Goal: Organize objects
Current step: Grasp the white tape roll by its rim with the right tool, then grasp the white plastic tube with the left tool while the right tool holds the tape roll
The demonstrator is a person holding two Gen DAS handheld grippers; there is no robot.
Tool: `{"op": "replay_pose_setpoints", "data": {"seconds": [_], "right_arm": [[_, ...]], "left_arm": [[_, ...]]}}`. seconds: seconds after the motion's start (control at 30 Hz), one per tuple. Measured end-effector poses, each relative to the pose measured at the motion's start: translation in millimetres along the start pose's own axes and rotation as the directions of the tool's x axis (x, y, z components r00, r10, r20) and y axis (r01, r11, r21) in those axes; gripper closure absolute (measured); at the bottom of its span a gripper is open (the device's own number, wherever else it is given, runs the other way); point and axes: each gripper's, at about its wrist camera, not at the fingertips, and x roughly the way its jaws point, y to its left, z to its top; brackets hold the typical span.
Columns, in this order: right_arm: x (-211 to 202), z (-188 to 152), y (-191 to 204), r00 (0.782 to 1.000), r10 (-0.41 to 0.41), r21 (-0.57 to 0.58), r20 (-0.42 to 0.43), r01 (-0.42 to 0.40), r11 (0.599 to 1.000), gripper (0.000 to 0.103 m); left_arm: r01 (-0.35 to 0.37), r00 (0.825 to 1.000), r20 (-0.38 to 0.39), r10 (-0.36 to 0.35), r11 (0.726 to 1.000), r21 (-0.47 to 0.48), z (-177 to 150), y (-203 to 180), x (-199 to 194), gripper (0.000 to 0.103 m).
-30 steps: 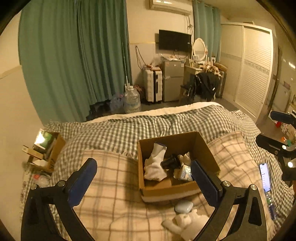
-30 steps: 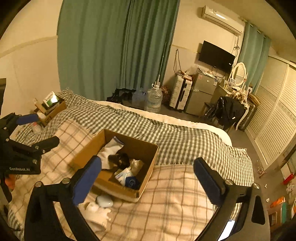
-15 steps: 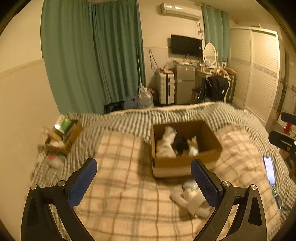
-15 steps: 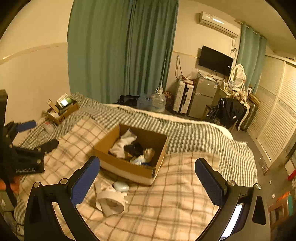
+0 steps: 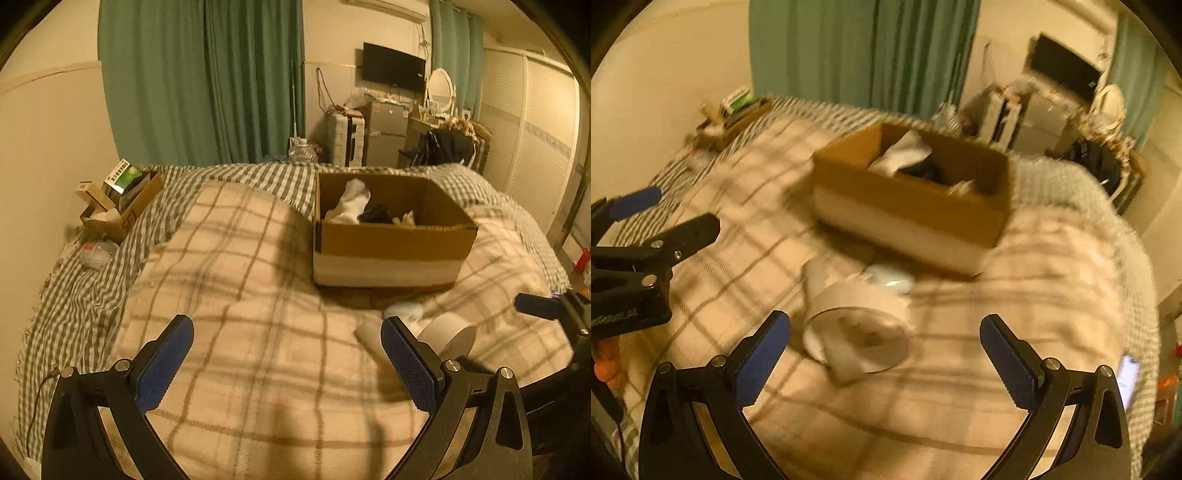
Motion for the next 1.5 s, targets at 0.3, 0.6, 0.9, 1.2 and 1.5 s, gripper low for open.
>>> {"op": "replay_pose_setpoints", "data": {"seconds": [0.3,0.6,0.9,1.2,1.5], "right_arm": [[49,-12,27,0.994,-0.013,-0.057,-0.106,0.007,0.998,0.014],[22,-13,16,0.998,-0.005,-0.008,-0.069,0.004,1.000,0.019],[-23,-12,-1,0.999,0.003,0.020,-0.052,-0.002,1.000,0.019],[-49,-21,-31,0.999,-0.044,0.066,0.003,0.043,0.997,0.019],[-44,-31,-60,0.997,-0.074,0.119,0.024,0.070,0.990,0.019]], "left_arm": [[-0.044,0.999,-0.020,0.043,0.999,-0.018,-11,22,4,0.000],[-0.017,0.999,-0.028,0.018,1.000,0.017,-19,12,5,0.000],[-0.010,0.997,-0.078,0.012,1.000,0.022,-21,-2,10,0.000],[0.007,0.995,-0.103,-0.003,0.999,0.037,-18,-25,13,0.000],[0.062,0.989,-0.138,-0.053,0.996,0.064,-15,-73,38,0.005]]}}
